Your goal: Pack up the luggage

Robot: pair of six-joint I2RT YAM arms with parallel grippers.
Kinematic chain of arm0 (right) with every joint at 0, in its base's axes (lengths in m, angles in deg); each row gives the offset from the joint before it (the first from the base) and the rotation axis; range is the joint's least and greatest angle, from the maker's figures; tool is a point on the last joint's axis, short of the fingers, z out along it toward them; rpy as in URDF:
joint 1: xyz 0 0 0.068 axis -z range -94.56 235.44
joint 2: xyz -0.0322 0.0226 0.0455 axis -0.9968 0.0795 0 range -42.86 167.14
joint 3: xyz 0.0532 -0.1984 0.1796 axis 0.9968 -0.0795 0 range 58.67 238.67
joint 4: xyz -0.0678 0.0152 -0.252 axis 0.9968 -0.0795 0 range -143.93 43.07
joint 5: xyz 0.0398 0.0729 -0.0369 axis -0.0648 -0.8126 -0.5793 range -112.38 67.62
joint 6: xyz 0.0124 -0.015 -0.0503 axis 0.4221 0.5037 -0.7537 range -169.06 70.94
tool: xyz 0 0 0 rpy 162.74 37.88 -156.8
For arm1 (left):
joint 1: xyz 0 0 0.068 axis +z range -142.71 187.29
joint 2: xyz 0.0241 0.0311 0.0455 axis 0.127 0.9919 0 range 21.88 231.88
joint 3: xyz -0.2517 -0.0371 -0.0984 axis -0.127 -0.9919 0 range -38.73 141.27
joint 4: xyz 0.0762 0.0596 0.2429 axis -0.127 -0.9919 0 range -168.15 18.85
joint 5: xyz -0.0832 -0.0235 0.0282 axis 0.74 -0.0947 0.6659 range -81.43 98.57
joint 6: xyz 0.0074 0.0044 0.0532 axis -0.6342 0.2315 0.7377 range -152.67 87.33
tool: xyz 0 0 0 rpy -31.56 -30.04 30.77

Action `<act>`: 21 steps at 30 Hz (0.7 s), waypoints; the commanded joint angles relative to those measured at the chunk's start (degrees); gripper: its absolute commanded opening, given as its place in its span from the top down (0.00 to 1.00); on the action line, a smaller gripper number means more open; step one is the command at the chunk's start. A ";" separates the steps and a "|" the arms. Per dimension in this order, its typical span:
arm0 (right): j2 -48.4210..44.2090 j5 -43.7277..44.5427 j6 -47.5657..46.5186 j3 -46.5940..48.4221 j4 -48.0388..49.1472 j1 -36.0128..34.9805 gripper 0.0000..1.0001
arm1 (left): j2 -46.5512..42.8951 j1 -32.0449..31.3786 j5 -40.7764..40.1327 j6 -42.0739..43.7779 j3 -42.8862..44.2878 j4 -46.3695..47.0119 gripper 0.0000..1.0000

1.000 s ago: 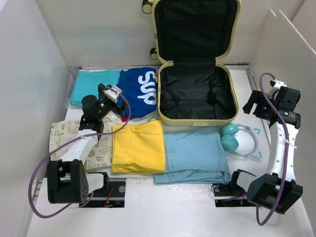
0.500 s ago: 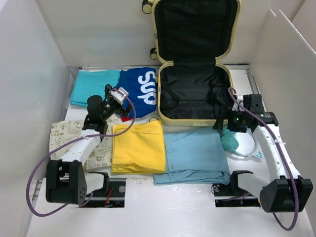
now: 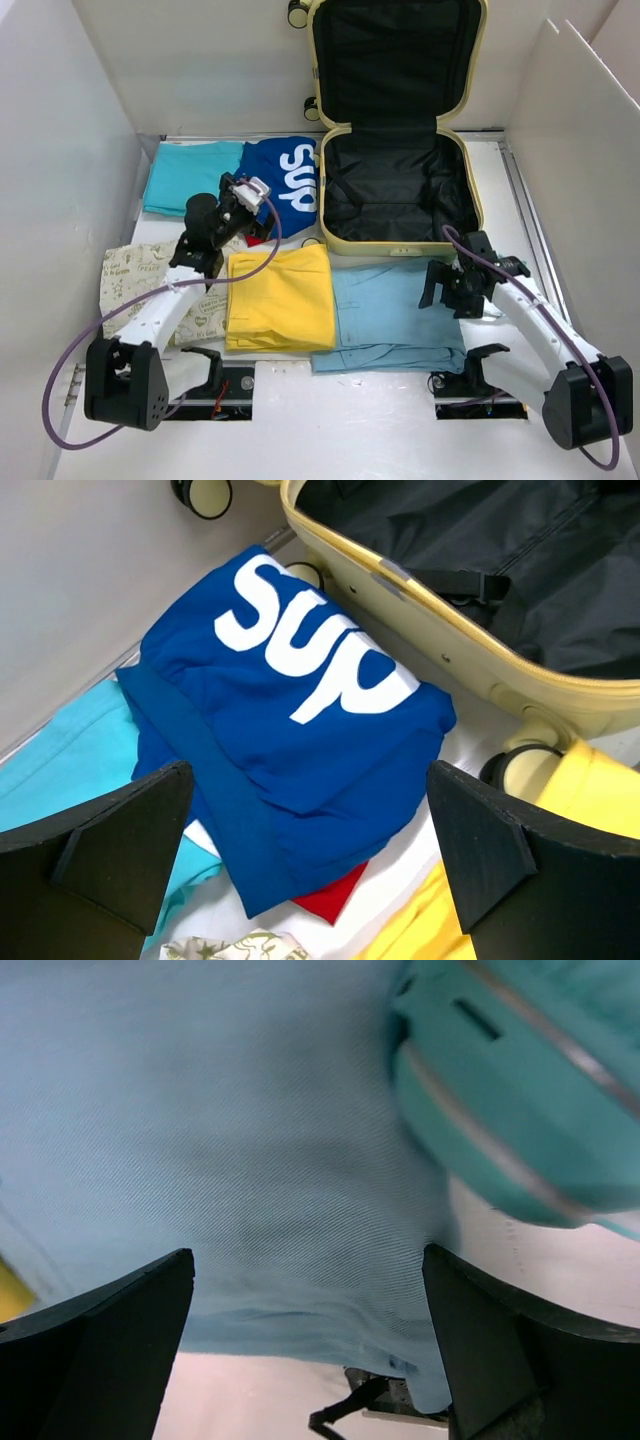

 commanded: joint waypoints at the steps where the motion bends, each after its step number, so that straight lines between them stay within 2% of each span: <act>1: 0.95 8.90 3.81 2.10 0.21 -0.38 0.00 | -3.73 -5.65 -7.44 2.63 3.64 -4.53 0.00; 2: 0.95 11.54 5.47 3.16 -1.37 -0.99 0.00 | -4.34 -7.84 -13.30 3.86 4.16 -6.90 0.00; 3: 0.95 13.04 6.35 3.18 -1.38 -1.00 0.00 | -5.83 -12.30 -15.97 4.92 4.17 -7.70 0.00; 5: 0.95 13.58 7.58 3.18 -0.59 -1.52 0.00 | -7.33 -15.58 -19.32 5.46 3.46 -8.24 0.00; 7: 0.95 15.60 8.55 2.65 0.63 -1.53 0.00 | -8.57 -16.57 -16.98 4.23 2.85 -9.55 0.00; 12: 5.77 14.30 7.43 -0.95 4.67 -1.53 0.00 | -10.94 -16.57 -13.89 -3.41 2.32 -9.56 0.00; 15: 10.42 9.20 4.18 -2.19 9.32 -0.74 0.00 | -12.43 -16.57 -12.30 -5.26 2.84 -11.49 0.00; 21: 14.83 0.69 -1.72 -0.87 12.67 -1.26 0.00 | -13.49 -17.09 -11.78 -6.41 2.85 -12.63 0.00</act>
